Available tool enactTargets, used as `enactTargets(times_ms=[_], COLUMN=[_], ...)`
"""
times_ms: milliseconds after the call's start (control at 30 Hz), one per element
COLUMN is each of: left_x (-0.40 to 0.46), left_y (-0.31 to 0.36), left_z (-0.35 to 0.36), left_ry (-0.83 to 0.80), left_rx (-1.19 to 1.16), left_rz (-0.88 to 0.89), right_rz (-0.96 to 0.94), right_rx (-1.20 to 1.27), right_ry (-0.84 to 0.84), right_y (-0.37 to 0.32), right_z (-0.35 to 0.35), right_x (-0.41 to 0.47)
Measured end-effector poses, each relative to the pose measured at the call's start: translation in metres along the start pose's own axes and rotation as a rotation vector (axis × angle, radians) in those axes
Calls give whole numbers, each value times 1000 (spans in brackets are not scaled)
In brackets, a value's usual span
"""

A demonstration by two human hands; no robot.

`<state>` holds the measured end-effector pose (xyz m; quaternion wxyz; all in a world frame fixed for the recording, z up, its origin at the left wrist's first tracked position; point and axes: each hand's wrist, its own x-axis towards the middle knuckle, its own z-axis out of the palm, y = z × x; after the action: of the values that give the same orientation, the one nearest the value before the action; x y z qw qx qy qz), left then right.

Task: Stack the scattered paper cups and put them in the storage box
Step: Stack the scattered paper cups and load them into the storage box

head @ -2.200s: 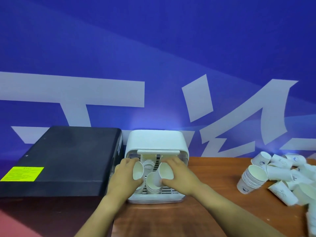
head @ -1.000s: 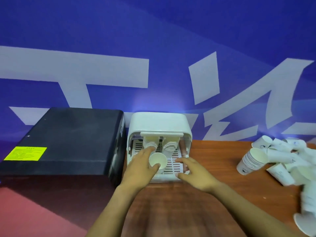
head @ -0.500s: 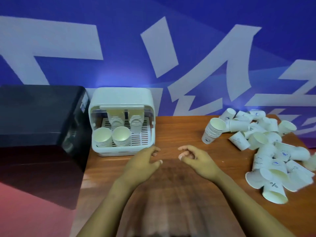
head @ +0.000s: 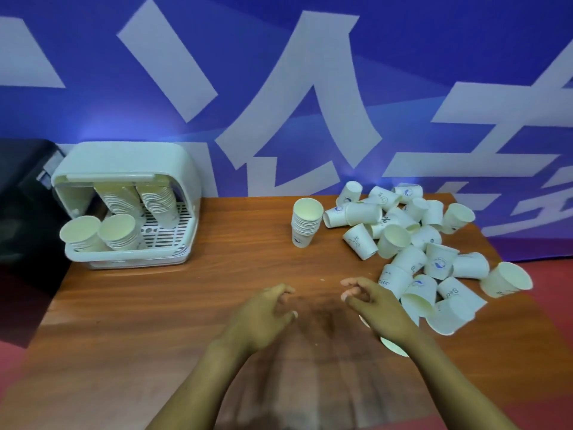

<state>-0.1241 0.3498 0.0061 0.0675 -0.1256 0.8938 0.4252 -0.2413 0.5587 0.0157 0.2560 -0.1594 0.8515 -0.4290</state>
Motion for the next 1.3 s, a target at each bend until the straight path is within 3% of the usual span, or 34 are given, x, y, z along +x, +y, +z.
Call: enactTargets(times_ms=[167,300,533,867,967,1167,1300], left_x=[20,48,80,129,142,160,171], left_y=[13,25,61,116,127,137,144], left_z=[6,12,53,122,153,179,189], left_ry=[0,-27,-190,-148,-170,-273,-289], left_rx=[4,-37,-21,269,389,701,756], left_rz=[-11,-11,-48,-100,-129,-376,-461], right_rz=[15,22,37,-331,-451,-595,-612], right_rx=[-42,-240,-494,-1138,-1188,-1196,-1184], right_ry=[-9,2,6,-242,-314,-366,-394], right_y=[14,20,52,98,113,133,142], right_z=[-18,-42,-108,-147,-150,-145,-143], right_x=[6,6,34,102,112,136,149])
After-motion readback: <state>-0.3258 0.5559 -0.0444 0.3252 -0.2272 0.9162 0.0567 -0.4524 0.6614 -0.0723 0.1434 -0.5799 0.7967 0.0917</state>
